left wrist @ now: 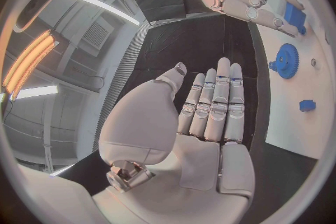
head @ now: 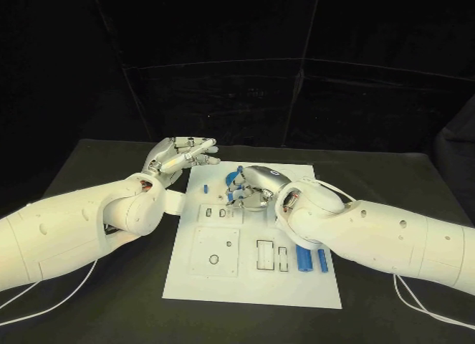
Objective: Assemble the parts on the task board
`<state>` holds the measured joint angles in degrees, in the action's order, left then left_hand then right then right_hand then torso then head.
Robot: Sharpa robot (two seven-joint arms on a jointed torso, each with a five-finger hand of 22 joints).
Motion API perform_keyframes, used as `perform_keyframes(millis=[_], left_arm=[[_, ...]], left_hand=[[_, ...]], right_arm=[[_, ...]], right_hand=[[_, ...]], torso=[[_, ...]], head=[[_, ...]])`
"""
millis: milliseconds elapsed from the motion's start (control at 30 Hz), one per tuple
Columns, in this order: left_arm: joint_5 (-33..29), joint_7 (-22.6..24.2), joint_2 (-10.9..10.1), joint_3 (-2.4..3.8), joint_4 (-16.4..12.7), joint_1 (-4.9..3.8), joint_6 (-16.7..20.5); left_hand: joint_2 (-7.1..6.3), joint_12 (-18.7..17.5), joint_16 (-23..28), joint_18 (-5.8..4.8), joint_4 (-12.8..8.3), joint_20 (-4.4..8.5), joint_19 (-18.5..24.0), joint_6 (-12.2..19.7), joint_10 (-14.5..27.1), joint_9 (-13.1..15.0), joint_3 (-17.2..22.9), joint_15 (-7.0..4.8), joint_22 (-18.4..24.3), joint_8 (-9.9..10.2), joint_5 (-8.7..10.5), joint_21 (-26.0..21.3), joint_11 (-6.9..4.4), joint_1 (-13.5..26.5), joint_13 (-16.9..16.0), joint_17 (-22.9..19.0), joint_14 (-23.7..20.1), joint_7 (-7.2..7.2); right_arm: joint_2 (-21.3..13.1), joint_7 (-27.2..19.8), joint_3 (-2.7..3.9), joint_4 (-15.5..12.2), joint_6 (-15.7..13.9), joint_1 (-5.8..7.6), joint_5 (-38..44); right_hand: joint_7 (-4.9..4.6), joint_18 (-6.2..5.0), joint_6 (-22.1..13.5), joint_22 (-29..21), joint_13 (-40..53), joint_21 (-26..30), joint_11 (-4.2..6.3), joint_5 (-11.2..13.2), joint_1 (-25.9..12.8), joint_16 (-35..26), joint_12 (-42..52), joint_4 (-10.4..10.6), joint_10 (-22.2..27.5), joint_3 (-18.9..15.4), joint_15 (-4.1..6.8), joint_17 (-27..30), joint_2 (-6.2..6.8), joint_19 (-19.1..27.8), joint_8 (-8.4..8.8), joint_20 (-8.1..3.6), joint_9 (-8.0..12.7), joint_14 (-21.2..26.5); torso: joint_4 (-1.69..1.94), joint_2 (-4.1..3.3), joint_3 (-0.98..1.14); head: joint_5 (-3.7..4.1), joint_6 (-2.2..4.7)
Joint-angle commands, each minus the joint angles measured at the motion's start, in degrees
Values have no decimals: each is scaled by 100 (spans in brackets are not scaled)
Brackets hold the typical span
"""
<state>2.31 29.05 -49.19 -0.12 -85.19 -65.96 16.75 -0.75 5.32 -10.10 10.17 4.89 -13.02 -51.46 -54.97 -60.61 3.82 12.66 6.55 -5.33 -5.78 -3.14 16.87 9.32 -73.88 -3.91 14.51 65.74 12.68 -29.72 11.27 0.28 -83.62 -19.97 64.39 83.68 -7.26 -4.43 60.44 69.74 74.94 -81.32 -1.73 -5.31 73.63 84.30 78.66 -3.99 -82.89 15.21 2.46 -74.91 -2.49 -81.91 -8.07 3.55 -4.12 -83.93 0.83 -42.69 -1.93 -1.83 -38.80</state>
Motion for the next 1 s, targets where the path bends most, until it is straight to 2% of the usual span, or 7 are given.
perform_keyframes(millis=[33, 433, 633, 867, 1000], left_arm=[[-257, 56, 5, 4, 7, -12, -88], [-282, 35, 22, 4, 40, -14, -121], [-283, 6, 31, 3, 50, -15, -156], [-282, -37, 41, 3, 61, -14, -205], [-259, -46, 38, 3, 58, -14, -220]], left_hand=[[20, -18, 23, 37, -36, -21, 0, -8, -19, 1, -3, 5, 6, 39, 9, -31, 22, -52, -5, 7, -23, 16], [21, -19, 27, 38, -45, -21, 0, -11, -24, 1, 2, 4, 7, 40, 9, -33, 20, -58, -5, 10, -24, 14], [21, -19, 27, 38, -45, -21, 0, -11, -24, 1, 2, 4, 7, 40, 9, -33, 20, -58, -5, 10, -24, 14], [21, -19, 29, 38, -47, -21, 0, -12, -24, 1, 3, 4, 8, 40, 9, -33, 20, -58, -5, 11, -24, 14], [20, -20, 30, 38, -48, -21, 0, -12, -25, 1, 3, 5, 8, 40, 9, -33, 20, -58, -5, 11, -25, 14]], right_arm=[[74, 274, 0, 41, 65, -38, 366], [146, 331, -77, 45, 189, -117, 500], [151, 393, -91, 57, 314, -124, 509], [158, 415, -96, 81, 408, -137, 508], [149, 449, -97, 95, 449, -147, 508]], right_hand=[[48, 51, 40, -5, 488, 17, -17, 42, -36, -32, -18, 6, 36, 49, -13, -337, 1, 3, -14, 18, -23, -374], [48, 51, 41, -1, 490, 16, -16, 48, -38, -32, -17, 0, 35, 56, -13, -337, 10, 1, -13, 18, -23, -374], [41, 50, 35, -6, 485, 19, -20, 64, -62, -36, -23, -1, 38, 67, -13, -331, 27, 3, -5, 19, -21, -373], [41, 50, 33, -5, 486, 18, -21, 69, -68, -36, -21, -2, 37, 70, -14, -331, 32, 2, -3, 19, -20, -373], [40, 50, 30, -8, 485, 20, -21, 72, -70, -36, -23, -5, 37, 74, -14, -331, 36, 3, 0, 19, -20, -373]], torso=[[4, -5, 3], [14, 1, 2], [5, -1, 5], [14, 0, 8], [7, -1, 3]], head=[[-25, -38], [-47, -89], [-45, -89], [-62, -101], [-64, -113]])
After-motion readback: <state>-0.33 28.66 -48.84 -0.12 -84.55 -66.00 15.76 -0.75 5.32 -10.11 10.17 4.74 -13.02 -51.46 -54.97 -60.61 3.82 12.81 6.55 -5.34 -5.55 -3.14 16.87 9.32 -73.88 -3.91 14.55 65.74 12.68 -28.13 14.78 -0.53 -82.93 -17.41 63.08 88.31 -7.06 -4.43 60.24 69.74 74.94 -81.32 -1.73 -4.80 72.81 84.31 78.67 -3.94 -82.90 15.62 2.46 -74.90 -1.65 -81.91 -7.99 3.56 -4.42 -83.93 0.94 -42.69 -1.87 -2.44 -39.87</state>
